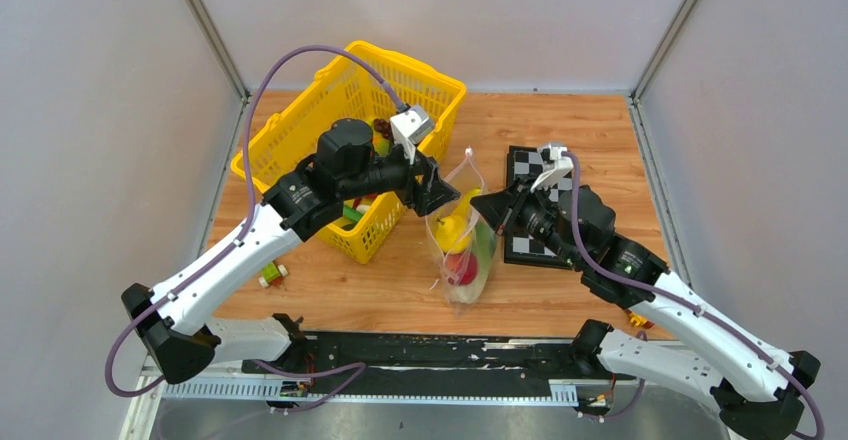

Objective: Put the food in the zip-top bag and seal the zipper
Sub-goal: Place the fake fruit in the zipper food storage bag.

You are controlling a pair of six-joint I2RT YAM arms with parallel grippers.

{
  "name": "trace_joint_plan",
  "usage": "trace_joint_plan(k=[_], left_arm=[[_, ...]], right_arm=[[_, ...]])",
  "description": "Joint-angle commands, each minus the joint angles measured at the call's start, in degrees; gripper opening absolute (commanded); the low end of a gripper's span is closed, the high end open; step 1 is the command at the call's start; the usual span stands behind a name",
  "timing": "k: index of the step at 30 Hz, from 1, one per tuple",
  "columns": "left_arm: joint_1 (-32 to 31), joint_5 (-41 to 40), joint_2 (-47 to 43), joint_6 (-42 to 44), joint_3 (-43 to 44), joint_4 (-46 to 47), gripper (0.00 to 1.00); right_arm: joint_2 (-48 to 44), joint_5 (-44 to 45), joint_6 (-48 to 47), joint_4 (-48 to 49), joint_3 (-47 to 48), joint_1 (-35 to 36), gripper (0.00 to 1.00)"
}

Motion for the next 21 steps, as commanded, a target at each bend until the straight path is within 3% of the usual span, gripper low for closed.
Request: trace_joint_plan(k=[1, 7, 12, 17, 21], left_arm=[[-0.2, -2.1, -0.4, 2.3, 2.9, -0.7, 0.87], [-0.2, -5.2, -2.8, 2.5, 1.9, 0.3, 0.95], [-0.2, -16.9, -5.4, 1.1, 0.9, 0.5, 1.0], [0.2, -35.5, -7.7, -0.4, -1.3, 0.6, 1.0], [5.4, -39.7, -7.8, -5.0, -2.2, -1.2, 1.0]], right_arm=[[-1.1, 1.1, -0.2, 1.9, -0.3, 0.1, 0.0], [-1.3, 1.3, -0.4, 1.6, -0.1, 0.1, 0.0], [-1.5, 1.3, -0.4, 1.9, -0.5, 0.1, 0.0], [-1.6, 1.2, -0.4, 1.8, -0.5, 0.1, 0.0], [-1.7, 1.6, -0.3, 1.8, -0.6, 0.1, 0.0]])
